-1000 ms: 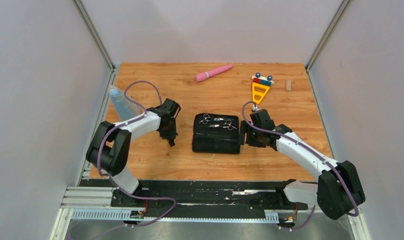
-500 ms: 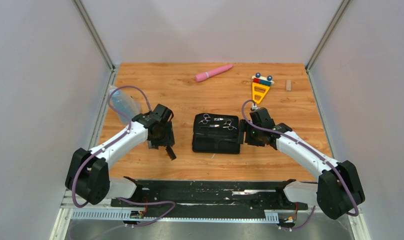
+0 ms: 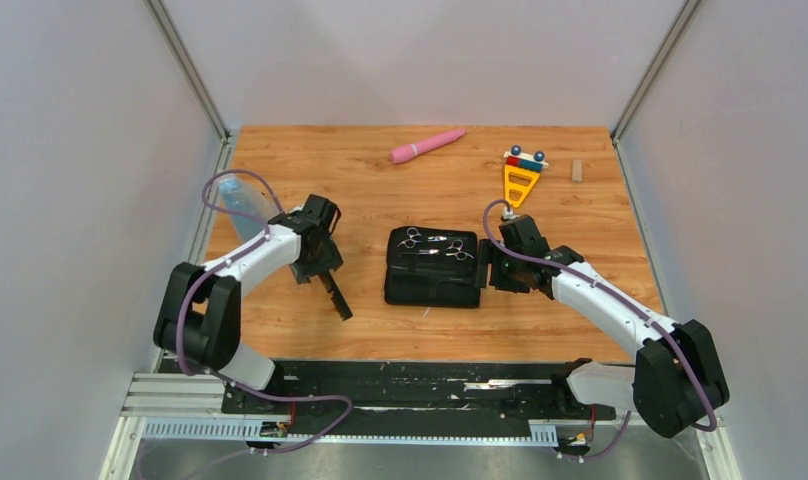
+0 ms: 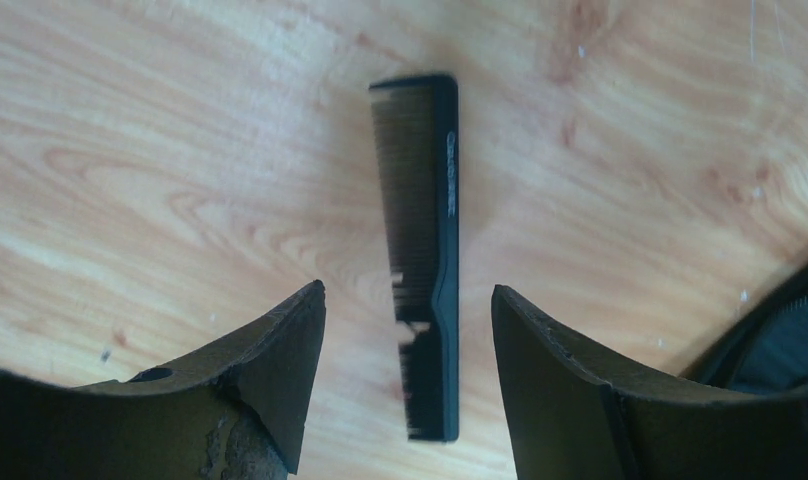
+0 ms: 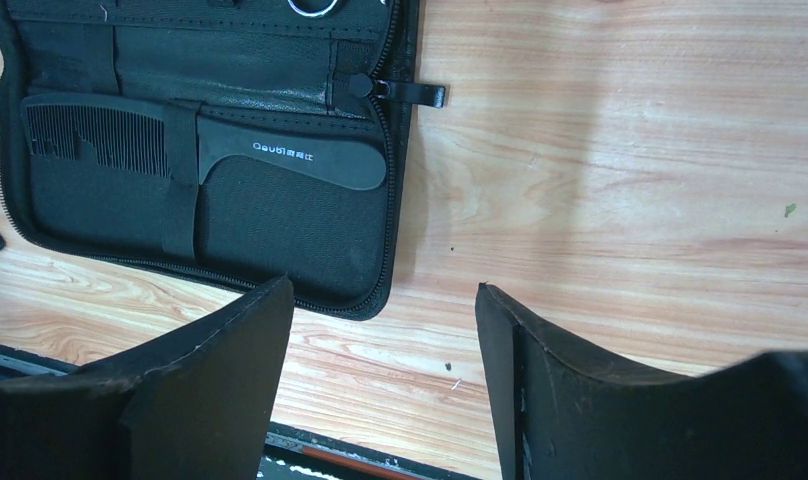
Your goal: Sort the hair-cutting tools
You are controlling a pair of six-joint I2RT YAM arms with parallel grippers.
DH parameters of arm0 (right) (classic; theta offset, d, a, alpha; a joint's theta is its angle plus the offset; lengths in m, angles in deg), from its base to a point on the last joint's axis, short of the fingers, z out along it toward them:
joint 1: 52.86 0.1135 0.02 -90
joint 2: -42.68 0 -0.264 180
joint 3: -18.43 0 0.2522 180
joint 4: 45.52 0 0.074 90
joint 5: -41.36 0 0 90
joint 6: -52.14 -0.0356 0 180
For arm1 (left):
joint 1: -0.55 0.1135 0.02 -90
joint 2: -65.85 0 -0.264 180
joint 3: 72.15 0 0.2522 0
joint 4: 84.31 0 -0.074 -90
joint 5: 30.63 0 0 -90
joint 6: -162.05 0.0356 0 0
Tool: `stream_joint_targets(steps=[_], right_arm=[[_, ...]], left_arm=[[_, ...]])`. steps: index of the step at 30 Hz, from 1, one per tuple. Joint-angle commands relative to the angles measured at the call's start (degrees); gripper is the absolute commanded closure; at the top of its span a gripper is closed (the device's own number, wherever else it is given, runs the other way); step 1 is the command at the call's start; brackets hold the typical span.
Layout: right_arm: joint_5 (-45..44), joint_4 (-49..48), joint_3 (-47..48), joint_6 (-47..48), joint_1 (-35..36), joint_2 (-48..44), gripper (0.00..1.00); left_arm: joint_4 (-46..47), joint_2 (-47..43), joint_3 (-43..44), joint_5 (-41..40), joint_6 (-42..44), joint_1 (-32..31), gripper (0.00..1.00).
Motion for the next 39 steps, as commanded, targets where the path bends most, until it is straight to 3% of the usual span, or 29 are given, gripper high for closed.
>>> stream_joint_targets(steps=[1, 8, 16, 23, 39], right_arm=[[-0.7, -1.4, 1.3, 1.0, -0.2, -0.6, 0.31], [-1.0, -1.7, 0.9, 1.5, -0.3, -0.3, 0.31], [-0.8, -1.9, 0.9, 1.5, -0.4, 0.1, 0.31], [-0.6, -1.9, 0.9, 1.4, -0.6, -0.1, 0.31], [-0.4, -2.1, 1.0, 1.2, -0.6, 0.3, 0.31]], left_arm=[[4.9, 5.4, 4.0, -1.5, -0.7, 2.6, 0.30], [7.3, 14.1, 8.2, -0.1, 1.8, 6.7, 0.32], [8.3, 18.3, 10.2, 1.9, 3.6, 8.9, 0.37], [6.9, 19.5, 10.9, 2.8, 4.3, 9.1, 0.42], [0.6, 20.6, 12.3, 1.8, 4.2, 9.0, 0.43]])
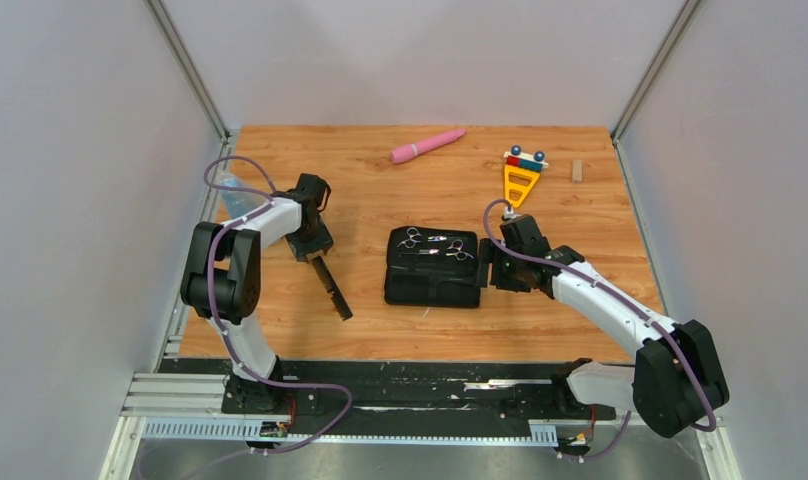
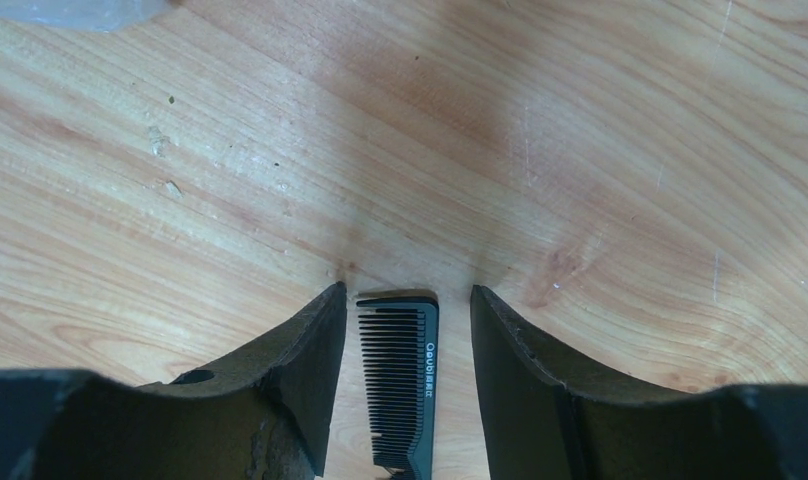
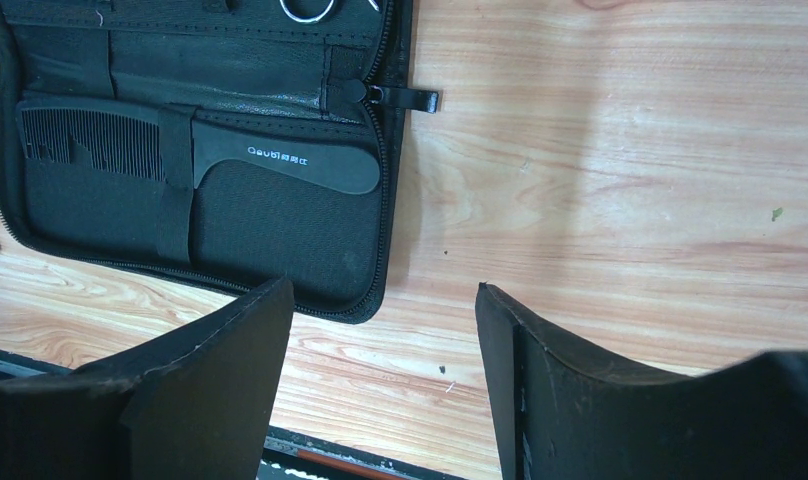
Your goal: Sort the hair-cutting tools
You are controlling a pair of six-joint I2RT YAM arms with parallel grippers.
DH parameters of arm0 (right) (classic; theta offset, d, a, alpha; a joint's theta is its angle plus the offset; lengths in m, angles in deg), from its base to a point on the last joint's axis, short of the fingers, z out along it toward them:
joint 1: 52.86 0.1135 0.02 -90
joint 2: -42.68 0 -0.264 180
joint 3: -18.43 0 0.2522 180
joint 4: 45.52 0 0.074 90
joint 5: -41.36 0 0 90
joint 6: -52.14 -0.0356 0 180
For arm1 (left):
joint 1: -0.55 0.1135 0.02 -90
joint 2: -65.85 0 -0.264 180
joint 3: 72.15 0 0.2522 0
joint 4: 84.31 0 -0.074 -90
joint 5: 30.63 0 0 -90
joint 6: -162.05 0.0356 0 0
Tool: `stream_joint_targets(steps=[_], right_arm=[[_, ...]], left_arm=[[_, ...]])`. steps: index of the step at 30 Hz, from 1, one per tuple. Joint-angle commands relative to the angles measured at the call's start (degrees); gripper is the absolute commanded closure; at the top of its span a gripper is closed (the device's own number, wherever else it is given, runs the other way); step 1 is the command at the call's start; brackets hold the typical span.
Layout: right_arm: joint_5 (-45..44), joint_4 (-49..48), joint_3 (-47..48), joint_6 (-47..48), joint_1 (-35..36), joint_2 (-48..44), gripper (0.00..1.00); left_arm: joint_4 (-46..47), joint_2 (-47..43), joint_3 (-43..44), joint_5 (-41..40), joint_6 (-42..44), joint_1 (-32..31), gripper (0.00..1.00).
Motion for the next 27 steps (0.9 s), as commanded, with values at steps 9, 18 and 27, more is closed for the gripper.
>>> stream_joint_targets(steps=[9, 18, 27], right_arm=[[0.2, -2.4, 0.8, 0.5, -0.2, 0.5, 0.31], [0.1, -2.5, 0.5, 0.5, -0.4, 0.4, 0.31], [0.0, -2.5, 0.2, 0.3, -0.3, -0.6, 0.31]], left_arm=[[-5.5, 1.9, 0.6, -1.2, -2.1, -0.8, 0.45], [-3.5, 3.4, 0.3, -0.8, -2.4, -1.2, 0.52], [-3.1, -0.4, 0.1, 1.3, -1.9, -2.5, 0.72]])
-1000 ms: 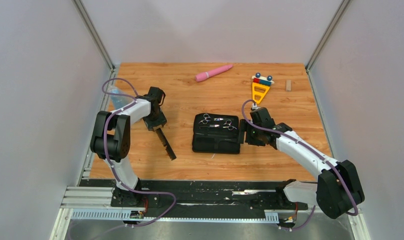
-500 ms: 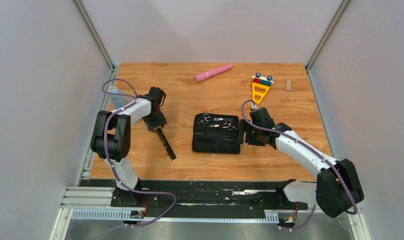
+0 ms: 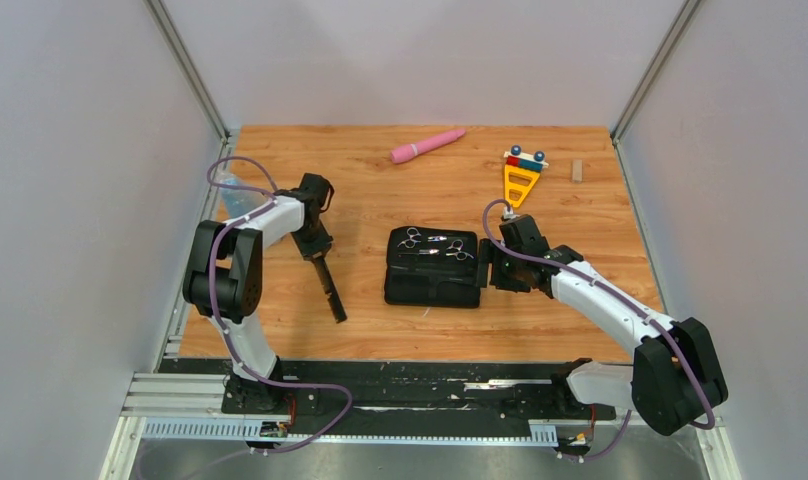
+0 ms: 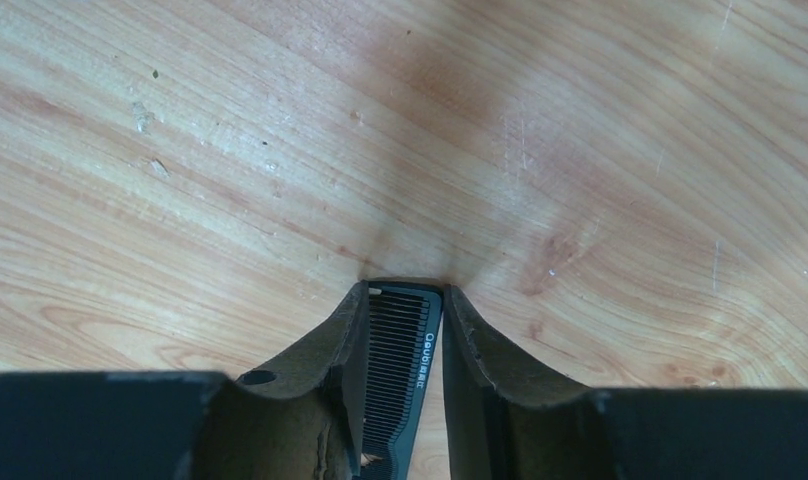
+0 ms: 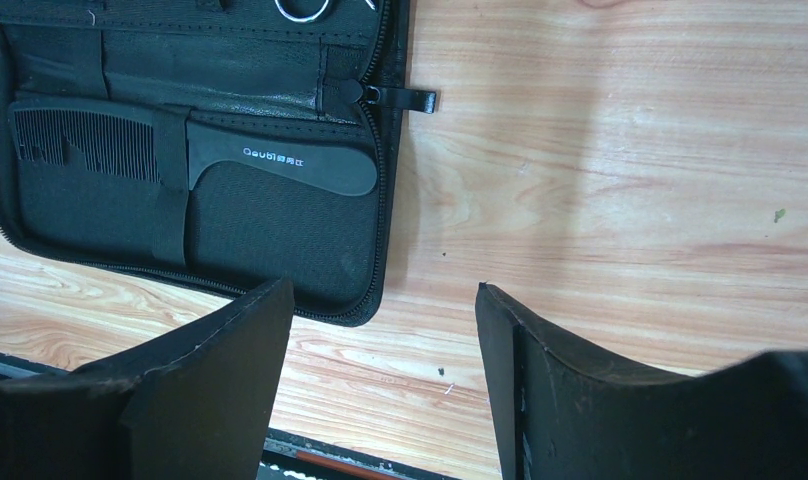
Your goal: Sort the hair-cutting tools
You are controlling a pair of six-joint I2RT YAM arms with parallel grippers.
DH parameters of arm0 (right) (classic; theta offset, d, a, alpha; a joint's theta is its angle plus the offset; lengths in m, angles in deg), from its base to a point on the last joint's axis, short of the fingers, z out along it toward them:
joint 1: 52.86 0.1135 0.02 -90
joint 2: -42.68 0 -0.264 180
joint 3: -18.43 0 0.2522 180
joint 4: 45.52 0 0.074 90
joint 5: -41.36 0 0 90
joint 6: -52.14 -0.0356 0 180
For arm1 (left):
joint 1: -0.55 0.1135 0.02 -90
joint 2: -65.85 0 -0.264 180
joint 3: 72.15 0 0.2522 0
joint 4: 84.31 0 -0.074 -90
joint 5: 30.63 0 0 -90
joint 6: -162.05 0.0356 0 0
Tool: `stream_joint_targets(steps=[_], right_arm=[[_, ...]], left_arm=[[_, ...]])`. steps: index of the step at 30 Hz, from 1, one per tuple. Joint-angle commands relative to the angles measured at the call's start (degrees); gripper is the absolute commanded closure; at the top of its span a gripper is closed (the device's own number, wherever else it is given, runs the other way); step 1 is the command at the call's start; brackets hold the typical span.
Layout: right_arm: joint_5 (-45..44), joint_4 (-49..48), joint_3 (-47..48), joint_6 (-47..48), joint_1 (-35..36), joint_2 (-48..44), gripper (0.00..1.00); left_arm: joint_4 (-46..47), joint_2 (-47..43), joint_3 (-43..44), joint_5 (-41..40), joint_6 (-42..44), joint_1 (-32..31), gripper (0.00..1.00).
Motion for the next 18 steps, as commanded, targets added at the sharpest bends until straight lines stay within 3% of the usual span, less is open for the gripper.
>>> stream_joint_targets(steps=[1, 6, 10, 11, 13, 14, 18], right_arm=[[0.0, -2.3, 0.3, 0.3, -0.2, -1.2, 0.31], [0.1, -2.2, 0.4, 0.3, -0.2, -1.8, 0.31], [0.5, -2.2, 0.5, 0.1, -0.2, -2.1, 0.31], [0.5, -2.2, 0.5, 0.1, -0.2, -2.2, 0.31], [0.8, -2.2, 0.5, 0.2, -0.2, -2.4, 0.31], [0.9, -2.2, 0.6, 0.1, -0.2, -2.4, 0.31], [1.4, -2.3, 0.6, 0.0, -0.2, -2.4, 0.31]], left_arm=[[-1.3, -1.9, -0.7, 1.4, -0.3, -1.4, 0.75], [-2.2, -5.1, 0.5, 3.1, 0.2, -2.2, 0.88], [-3.5, -7.9, 1.9, 3.7, 0.8, -3.0, 0.88], [-3.7, -8.2, 2.1, 3.7, 0.9, -3.0, 0.85], [-4.5, -9.5, 1.8, 3.7, 1.3, -3.1, 0.71], [-5.0, -10.7, 1.5, 3.7, 1.7, -3.2, 0.59], [-7.8, -15.2, -2.1, 3.4, 2.9, -5.3, 0.34]])
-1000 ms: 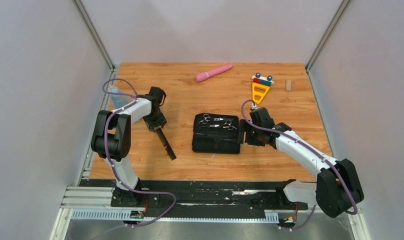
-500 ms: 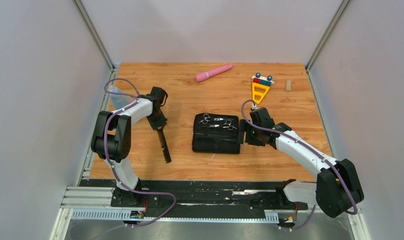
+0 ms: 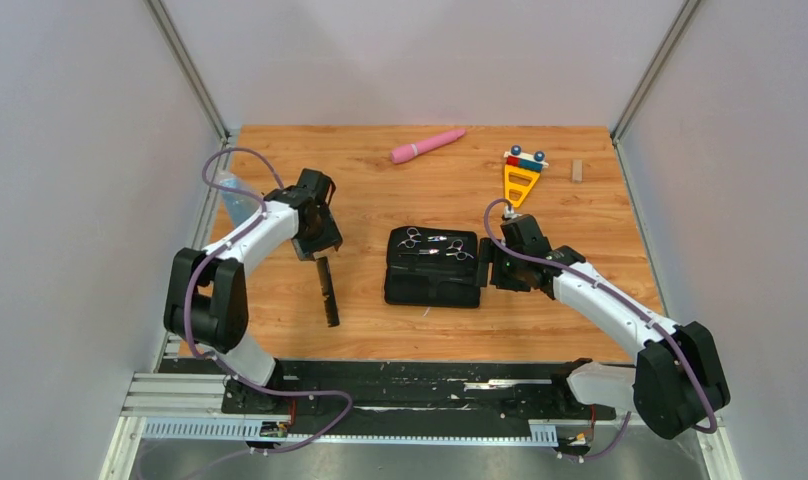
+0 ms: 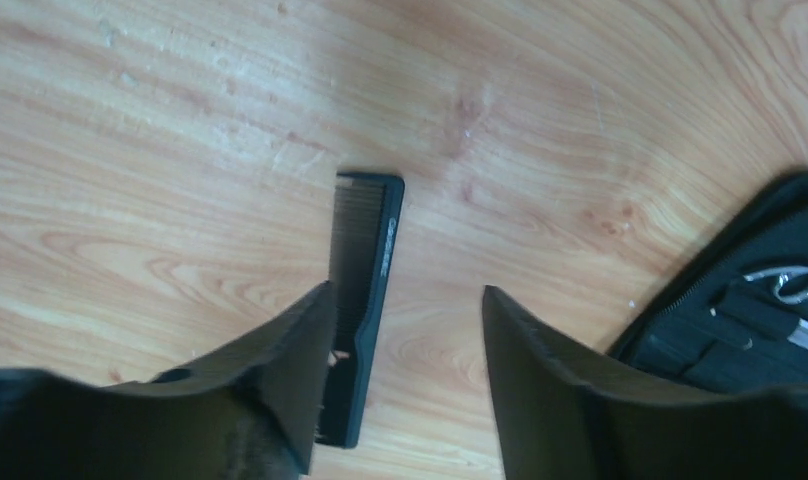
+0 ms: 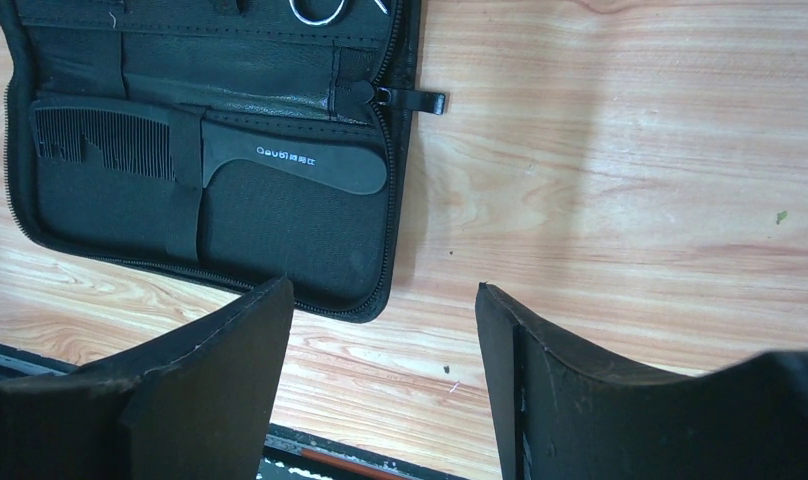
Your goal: Sort the hair-cutting tools
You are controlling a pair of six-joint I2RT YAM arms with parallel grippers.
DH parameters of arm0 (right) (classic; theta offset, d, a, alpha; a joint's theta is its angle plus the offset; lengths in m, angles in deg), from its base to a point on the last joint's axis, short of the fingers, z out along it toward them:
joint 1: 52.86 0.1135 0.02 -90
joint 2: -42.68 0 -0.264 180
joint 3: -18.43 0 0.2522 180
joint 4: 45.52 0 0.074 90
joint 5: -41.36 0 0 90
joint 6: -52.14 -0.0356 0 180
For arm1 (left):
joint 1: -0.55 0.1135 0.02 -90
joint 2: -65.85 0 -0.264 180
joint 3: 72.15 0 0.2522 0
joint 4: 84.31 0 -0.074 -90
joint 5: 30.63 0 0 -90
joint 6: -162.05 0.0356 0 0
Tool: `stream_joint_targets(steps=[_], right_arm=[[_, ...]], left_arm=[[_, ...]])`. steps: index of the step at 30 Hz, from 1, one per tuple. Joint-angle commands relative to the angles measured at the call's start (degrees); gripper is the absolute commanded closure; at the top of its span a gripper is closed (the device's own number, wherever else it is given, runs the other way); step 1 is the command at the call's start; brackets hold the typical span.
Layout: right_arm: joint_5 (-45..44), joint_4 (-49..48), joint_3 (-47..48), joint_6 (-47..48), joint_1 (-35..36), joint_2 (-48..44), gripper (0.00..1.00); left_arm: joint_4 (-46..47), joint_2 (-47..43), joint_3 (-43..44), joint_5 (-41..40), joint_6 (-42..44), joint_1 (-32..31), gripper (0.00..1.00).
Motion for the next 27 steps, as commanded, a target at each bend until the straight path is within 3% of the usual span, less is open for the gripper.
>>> stream_joint_targets(steps=[1, 6, 10, 27], right_arm=[[0.9, -2.3, 0.6, 0.0, -0.2, -1.3, 0.31], [1.2, -2.3, 0.7, -0.1, -0.2, -1.2, 0.31], [1.5, -2.4, 0.8, -0.2, -0.2, -1.1, 0.31], [1.5, -2.5, 0.6, -0.3, -0.2, -1.3, 0.31]], left_arm=[[-4.4, -6.5, -3.4, -0.6, 1.0, -2.7, 0.31], [-8.1, -13.8, -10.5, 0.3, -2.6, -7.6, 0.15], [-9.0, -18.1, -16.4, 2.2, -6.9, -11.2, 0.13], [-3.9, -14.8, -22.5, 3.1, -13.7, -15.4, 0.39]])
